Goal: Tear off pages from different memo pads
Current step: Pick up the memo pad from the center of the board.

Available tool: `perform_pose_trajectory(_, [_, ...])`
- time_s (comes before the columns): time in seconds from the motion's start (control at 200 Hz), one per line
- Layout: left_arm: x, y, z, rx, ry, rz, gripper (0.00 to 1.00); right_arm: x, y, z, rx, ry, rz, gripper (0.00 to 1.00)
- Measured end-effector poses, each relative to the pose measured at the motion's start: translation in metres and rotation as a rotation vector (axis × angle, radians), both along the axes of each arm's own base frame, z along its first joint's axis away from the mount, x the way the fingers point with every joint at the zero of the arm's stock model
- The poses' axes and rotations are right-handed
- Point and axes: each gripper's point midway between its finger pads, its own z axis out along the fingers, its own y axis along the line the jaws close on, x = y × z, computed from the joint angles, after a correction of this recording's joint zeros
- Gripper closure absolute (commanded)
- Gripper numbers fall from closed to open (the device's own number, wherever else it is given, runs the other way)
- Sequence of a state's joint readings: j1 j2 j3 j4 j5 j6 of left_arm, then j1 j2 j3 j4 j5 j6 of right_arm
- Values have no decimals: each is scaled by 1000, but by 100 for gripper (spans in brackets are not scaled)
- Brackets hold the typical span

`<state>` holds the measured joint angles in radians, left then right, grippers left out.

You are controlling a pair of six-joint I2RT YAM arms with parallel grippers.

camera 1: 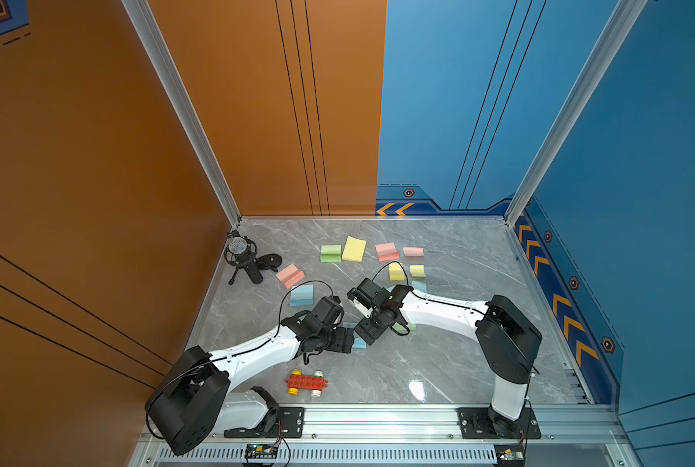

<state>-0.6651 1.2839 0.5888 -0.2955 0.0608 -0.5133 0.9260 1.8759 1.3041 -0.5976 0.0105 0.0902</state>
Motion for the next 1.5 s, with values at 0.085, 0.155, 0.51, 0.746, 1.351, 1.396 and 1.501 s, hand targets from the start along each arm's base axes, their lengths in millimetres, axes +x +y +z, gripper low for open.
perform_pose_trajectory(0.085, [2, 4, -5, 16, 9, 14, 10, 1, -1, 0, 0, 0, -5, 8])
perform_pose_trajectory(0.155, [5, 7, -9, 28, 14, 26, 11, 2, -1, 0, 1, 0, -7, 8])
perform_pose_trajectory(0.51, [17, 12, -9, 30, -13, 56, 11, -2, 4, -2, 31, -14, 84, 32])
perform_pose_trajectory(0.746, [19, 11, -9, 28, -20, 55, 11, -14, 18, 5, 101, -12, 255, 37])
perform_pose_trajectory(1.351, [20, 12, -9, 20, -21, 60, 9, -19, 37, 2, 196, -33, 363, 51])
perform_pose_trajectory(1.396, [20, 12, -8, 19, -23, 61, 9, -20, 37, 1, 197, -27, 364, 51])
perform_pose_trajectory(1.501, [16, 17, -8, 14, -27, 72, 8, -20, 38, -5, 192, -17, 365, 51])
